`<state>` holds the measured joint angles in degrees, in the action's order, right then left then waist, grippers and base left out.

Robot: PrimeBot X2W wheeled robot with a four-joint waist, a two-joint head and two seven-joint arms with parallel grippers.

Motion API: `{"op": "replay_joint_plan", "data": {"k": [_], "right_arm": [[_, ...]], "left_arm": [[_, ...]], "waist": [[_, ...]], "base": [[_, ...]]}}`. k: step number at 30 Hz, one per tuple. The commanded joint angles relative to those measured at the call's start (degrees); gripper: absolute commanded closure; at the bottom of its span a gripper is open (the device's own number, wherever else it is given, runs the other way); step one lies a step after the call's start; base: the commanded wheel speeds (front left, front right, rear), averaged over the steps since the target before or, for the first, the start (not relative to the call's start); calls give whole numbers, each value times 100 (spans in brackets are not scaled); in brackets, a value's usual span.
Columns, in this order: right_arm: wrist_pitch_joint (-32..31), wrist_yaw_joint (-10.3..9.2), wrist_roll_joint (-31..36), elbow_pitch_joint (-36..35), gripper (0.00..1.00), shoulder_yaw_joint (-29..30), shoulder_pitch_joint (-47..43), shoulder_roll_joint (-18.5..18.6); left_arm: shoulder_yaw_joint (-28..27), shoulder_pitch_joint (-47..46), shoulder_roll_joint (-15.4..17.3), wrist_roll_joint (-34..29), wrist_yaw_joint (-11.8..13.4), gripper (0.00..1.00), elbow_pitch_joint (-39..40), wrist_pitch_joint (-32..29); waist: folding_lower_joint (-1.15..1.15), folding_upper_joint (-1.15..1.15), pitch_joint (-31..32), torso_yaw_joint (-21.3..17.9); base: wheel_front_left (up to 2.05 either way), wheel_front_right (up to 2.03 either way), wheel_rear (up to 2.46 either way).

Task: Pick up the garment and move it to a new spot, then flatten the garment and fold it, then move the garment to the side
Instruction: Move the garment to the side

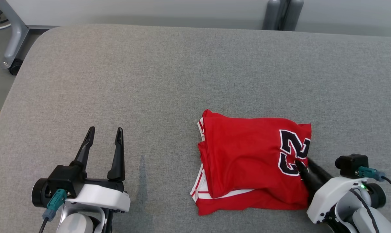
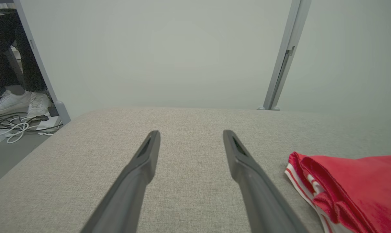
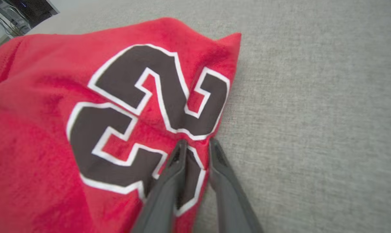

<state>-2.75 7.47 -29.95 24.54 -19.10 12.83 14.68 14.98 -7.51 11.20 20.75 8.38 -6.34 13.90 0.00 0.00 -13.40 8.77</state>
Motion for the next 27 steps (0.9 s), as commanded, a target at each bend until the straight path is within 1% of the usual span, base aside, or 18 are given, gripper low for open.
{"op": "replay_joint_plan", "data": {"k": [1, 5, 9, 13, 21, 27], "right_arm": [[-77, 5, -92, 129, 100, -154, -82, -26], [103, 1, -167, 54, 100, -266, 64, 207], [240, -5, -115, -8, 100, -229, 79, 433], [308, 2, -7, -168, 100, -163, 11, 582], [317, 2, 215, -514, 100, 58, -46, 1085], [437, 2, 271, -660, 100, 194, 419, 1420]], "left_arm": [[-25, -97, 17, -20, -26, 0, -19, 38], [-52, -116, 47, -29, -21, 0, -43, 59], [-69, 19, 111, -73, 3, 0, -31, 79], [-49, 116, 212, -127, 13, 0, 50, 66], [54, 53, 337, -235, 14, 0, 359, -81], [158, -157, 403, -300, -22, 0, 566, -231]], "waist": [[0, 0, -7, -14], [0, 0, 2, -93], [0, 0, 115, -319], [0, 0, 192, -678], [0, 0, 144, -1528], [0, 0, -55, -2009]], "base": [[0, 0, 0], [0, 0, 0], [0, 0, 0], [0, 0, 0], [0, 0, 0], [0, 0, 0]]}}
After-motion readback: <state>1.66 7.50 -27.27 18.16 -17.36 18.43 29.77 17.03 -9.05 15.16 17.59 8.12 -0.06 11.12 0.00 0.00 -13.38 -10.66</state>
